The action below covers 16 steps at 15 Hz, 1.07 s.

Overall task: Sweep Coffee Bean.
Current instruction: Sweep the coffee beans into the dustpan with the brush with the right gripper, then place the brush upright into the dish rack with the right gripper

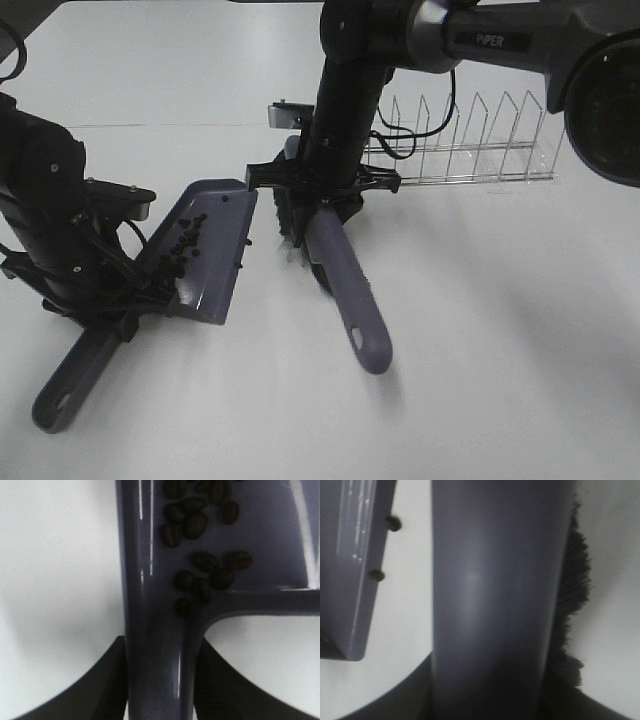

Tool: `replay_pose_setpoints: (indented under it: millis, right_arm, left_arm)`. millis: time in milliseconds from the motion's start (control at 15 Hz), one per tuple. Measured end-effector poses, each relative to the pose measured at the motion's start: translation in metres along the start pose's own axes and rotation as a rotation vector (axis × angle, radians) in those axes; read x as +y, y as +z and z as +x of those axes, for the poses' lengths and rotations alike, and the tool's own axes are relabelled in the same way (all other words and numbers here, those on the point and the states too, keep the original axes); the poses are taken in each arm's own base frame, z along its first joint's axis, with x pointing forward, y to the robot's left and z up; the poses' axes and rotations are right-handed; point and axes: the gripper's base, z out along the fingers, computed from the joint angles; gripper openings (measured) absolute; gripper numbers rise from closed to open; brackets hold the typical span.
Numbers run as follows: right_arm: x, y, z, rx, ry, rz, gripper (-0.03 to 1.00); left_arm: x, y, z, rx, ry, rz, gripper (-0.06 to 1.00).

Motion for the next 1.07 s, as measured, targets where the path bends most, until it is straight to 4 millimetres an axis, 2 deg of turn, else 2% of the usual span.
replay_pose_setpoints:
  millis: [267,333,667,800,933,1067]
  right_arm:
    - [0.022,0.024,0.001,0.026,-0.008,-0.152,0.29]
    - [0.034,0.023,-0.001,-0.005,0.0,-0.262,0.29]
    - [0.05,0.018,-0.008,-0.077,0.005,-0.447,0.29]
    - [0.054,0.01,-0.013,-0.102,-0.027,-0.459,0.29]
    - [0.06,-0.013,-0.02,-0.153,-0.098,-0.431,0.29]
    - [0.059,-0.037,-0.024,-0.187,-0.159,-0.322,0.29]
  left_arm:
    - [0.0,0.0,0.0,0.0,0.0,0.0,0.33]
    - [0.0,0.0,0.0,0.0,0.0,0.0,0.33]
    - [0.0,0.0,0.0,0.001,0.0,0.0,0.33]
    - [0.0,0.0,0.0,0.001,0.001,-0.001,0.33]
    - [0.0,0.0,0.0,0.003,0.001,-0.001,0.33]
    - [0.0,0.0,0.0,0.003,0.002,-0.002,0.33]
